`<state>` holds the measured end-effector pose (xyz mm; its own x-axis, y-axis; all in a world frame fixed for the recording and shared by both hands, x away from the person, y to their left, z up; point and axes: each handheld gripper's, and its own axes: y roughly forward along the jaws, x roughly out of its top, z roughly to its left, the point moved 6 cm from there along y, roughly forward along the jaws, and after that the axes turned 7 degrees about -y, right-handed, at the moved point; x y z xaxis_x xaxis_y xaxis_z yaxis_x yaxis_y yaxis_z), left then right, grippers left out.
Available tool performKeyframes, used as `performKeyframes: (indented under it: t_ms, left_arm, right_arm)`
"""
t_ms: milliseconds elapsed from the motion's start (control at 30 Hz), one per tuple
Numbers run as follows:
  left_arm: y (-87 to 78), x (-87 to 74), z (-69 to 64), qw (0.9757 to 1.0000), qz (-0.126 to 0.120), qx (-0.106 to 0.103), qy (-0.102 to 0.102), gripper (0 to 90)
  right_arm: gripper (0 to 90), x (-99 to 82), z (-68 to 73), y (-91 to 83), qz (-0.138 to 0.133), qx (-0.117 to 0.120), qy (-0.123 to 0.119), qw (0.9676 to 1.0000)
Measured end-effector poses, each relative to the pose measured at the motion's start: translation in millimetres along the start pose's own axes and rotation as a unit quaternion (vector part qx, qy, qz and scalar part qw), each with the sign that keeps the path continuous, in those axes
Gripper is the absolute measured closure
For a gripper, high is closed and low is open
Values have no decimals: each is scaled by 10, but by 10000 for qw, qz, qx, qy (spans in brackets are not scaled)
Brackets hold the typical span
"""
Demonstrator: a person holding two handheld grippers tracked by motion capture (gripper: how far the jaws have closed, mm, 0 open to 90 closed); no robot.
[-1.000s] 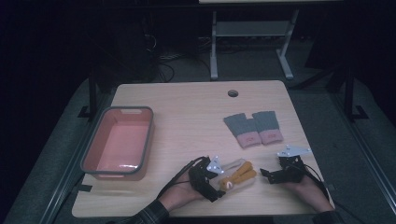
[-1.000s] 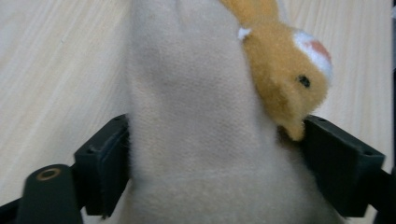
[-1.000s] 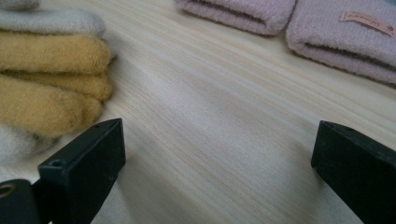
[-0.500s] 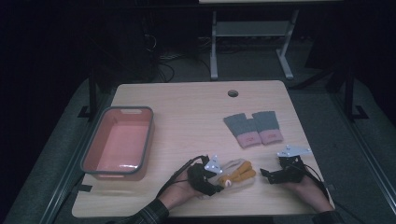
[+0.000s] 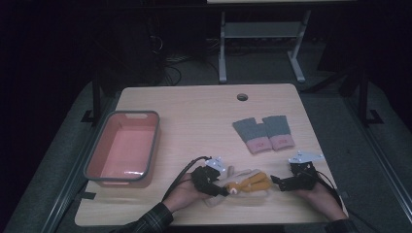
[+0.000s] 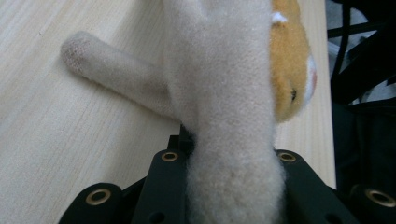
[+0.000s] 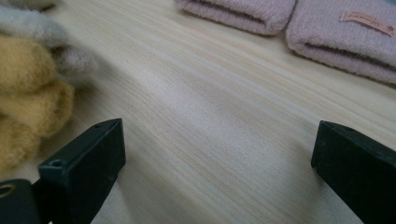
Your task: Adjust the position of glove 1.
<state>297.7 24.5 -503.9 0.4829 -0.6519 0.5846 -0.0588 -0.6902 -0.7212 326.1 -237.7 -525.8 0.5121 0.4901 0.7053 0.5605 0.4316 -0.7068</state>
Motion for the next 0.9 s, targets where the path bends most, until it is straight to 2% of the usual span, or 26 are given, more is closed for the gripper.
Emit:
performKeyframes:
  t_ms: [200,300,400,900]
  left_arm:
    - [-76,37,-33,9998,-112,-116,-73,748]
    - [-147,74,-41,9998,-176,-117,-35,747]
    - [-252,105,-21,9997,-240,20,-57,747]
    - [-516,135,52,9987,-333,341,-185,745]
  right_arm:
    - [26,0,0,0,0,-2,3,10000]
    - [26,0,0,0,0,-1,1,10000]
    - [26,0,0,0,3,0,4,10000]
    - [26,0,1,0,4,8,6,10000]
